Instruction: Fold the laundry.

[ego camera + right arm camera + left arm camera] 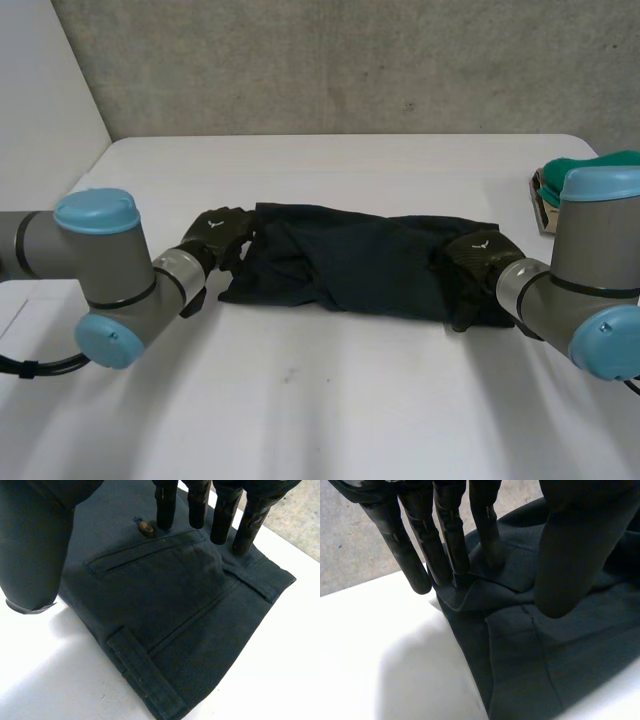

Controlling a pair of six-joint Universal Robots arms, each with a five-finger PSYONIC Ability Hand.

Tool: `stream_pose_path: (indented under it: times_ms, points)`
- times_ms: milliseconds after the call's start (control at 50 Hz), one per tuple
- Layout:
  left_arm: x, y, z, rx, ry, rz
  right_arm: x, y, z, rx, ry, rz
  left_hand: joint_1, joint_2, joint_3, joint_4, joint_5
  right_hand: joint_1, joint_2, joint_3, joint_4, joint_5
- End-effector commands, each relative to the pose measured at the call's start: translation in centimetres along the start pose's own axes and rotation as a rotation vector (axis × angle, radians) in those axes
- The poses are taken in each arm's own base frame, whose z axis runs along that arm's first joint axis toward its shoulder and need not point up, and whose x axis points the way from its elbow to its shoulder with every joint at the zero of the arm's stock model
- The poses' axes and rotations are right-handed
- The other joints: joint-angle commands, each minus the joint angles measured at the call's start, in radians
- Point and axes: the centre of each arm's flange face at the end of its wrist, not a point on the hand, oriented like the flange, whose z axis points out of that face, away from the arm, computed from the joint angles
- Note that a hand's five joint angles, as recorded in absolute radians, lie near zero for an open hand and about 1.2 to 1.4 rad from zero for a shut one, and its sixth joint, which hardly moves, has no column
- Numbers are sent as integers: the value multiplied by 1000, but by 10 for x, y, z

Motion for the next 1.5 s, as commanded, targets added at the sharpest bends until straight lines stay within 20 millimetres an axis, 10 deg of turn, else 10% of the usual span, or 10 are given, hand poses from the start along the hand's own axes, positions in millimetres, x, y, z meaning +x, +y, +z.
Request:
stream_pose_path:
  times_ms: [20,660,1040,1320,1500]
  points:
    - [2,-3,11,41,6,15,-3,5,0,-4,-1,-8,-25,-12,-14,-8,-8,-19,-35,-31,-51,-60]
    - [25,-3,46,139,65,53,-10,10,-1,-14,-15,-14,16,29,27,33,33,-22,-38,-33,-54,-63]
    - [28,1,59,157,70,62,-10,10,-3,-5,-9,-18,673,687,684,690,691,-22,-38,-33,-54,-63]
    - [24,-55,0,156,31,142,-10,8,-4,2,-10,-19,714,728,725,731,732,-25,-41,-36,-57,-66]
    - [17,-53,-32,-3,13,291,-9,5,-4,9,-5,-23,714,728,725,731,732,-28,-44,-39,-60,-69]
